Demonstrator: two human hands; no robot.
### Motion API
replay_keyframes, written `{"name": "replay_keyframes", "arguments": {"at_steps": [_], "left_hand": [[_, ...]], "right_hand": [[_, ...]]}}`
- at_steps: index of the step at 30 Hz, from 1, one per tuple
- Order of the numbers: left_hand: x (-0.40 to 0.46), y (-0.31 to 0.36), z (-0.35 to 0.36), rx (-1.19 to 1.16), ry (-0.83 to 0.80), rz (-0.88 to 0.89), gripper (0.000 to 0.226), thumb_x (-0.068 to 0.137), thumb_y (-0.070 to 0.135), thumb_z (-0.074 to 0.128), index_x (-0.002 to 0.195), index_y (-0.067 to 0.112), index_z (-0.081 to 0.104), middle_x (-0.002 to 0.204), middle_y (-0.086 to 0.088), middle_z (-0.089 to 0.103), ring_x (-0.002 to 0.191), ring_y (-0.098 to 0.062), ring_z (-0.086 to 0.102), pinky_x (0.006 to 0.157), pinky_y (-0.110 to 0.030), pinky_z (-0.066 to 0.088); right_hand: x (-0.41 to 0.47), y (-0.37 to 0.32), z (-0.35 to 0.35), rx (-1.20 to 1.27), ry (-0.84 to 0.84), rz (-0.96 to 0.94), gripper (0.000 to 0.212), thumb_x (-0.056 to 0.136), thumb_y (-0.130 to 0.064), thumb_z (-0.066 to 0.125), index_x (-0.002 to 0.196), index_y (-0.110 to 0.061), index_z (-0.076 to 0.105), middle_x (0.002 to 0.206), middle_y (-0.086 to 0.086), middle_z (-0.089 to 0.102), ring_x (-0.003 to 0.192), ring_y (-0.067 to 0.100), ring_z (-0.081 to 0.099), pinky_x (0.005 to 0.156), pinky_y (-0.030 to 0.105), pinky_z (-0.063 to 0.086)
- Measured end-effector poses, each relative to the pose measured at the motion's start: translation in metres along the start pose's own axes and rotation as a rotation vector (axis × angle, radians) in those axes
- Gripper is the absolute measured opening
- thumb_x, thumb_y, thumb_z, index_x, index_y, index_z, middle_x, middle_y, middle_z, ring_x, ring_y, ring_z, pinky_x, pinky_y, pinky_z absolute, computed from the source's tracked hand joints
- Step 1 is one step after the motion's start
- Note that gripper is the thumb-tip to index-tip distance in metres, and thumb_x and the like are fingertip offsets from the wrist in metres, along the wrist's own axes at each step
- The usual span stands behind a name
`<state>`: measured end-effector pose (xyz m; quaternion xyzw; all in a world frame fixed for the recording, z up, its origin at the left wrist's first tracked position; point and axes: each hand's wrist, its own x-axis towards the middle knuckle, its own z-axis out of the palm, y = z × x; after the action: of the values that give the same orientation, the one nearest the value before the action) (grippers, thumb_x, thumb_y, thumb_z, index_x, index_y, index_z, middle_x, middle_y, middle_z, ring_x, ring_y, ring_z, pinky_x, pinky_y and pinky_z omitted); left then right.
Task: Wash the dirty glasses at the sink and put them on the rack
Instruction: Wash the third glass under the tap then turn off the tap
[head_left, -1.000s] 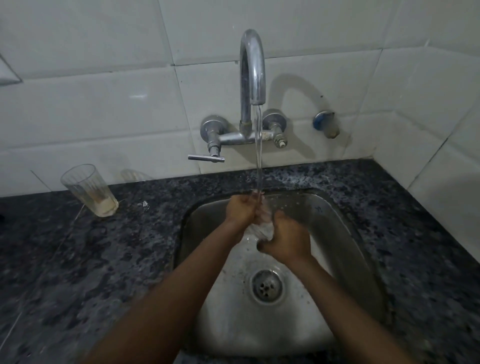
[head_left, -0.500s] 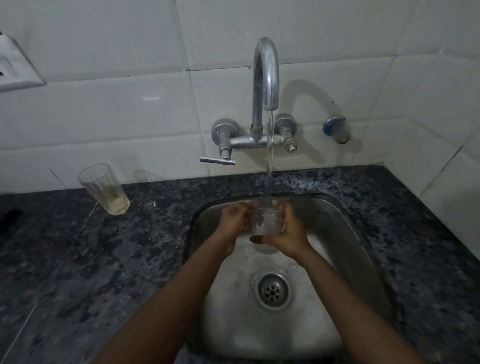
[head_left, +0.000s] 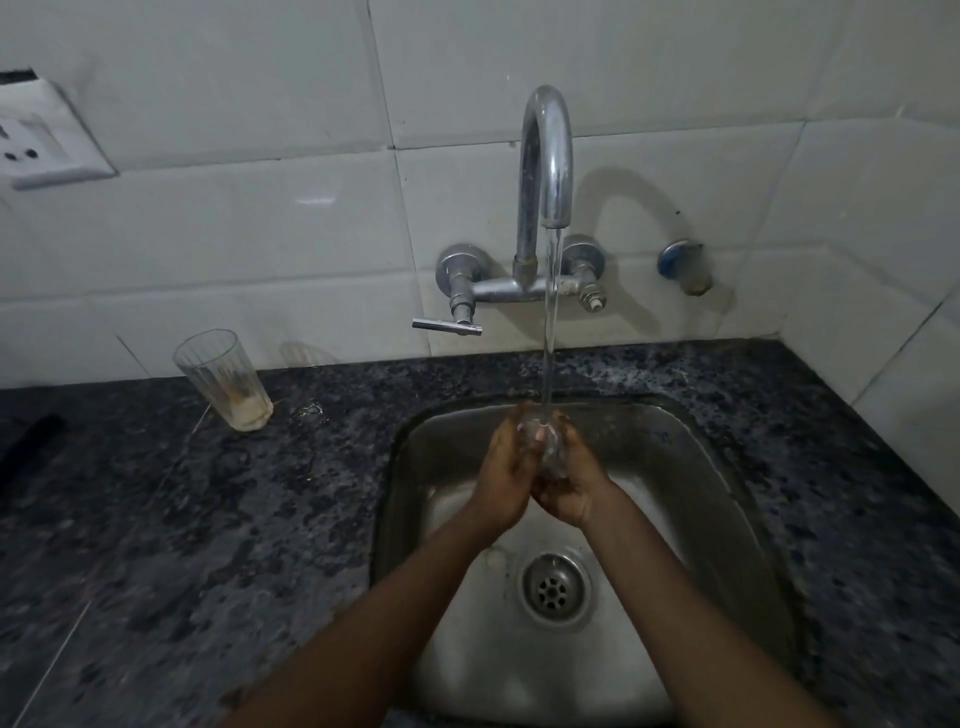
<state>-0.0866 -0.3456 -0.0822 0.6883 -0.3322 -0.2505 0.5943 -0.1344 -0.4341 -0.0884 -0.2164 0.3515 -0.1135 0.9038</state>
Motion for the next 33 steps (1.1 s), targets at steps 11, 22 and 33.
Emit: {"name": "replay_keyframes", "arguments": {"at_steps": [11,22,33], "left_hand": [[0.016,0.012,-0.004,-0.437,0.234,-0.347,0.041,0.099,0.033,0.03,0.106,0.007,0.062,0.089,-0.006,0.068,0.079,-0.017,0.065,0.055,-0.018,0.052],[0.079,0.073,-0.062,-0.046,0.476,-0.149,0.039,0.089,0.043,0.053,0.086,0.005,0.063,0.083,-0.016,0.062,0.075,-0.027,0.054,0.07,-0.036,0.043],[0.048,0.071,-0.049,0.374,0.421,-0.009,0.041,0.096,0.035,0.042,0.123,0.006,0.052,0.113,-0.017,0.064,0.105,-0.031,0.06,0.088,-0.037,0.046]], "right_hand": [[-0.019,-0.005,0.005,-0.631,0.183,-0.388,0.059,0.071,-0.047,0.073,0.117,-0.017,0.052,0.108,0.011,0.067,0.086,0.023,0.069,0.067,0.036,0.058],[-0.044,-0.006,0.003,-1.554,0.034,-1.082,0.095,0.065,-0.032,0.078,0.135,-0.048,0.017,0.115,0.004,0.068,0.09,0.021,0.069,0.078,0.032,0.056],[-0.076,-0.023,0.034,-1.735,0.276,-0.636,0.111,0.058,-0.048,0.08,0.14,-0.012,0.014,0.116,0.009,0.065,0.103,0.03,0.063,0.076,0.03,0.048]]}}
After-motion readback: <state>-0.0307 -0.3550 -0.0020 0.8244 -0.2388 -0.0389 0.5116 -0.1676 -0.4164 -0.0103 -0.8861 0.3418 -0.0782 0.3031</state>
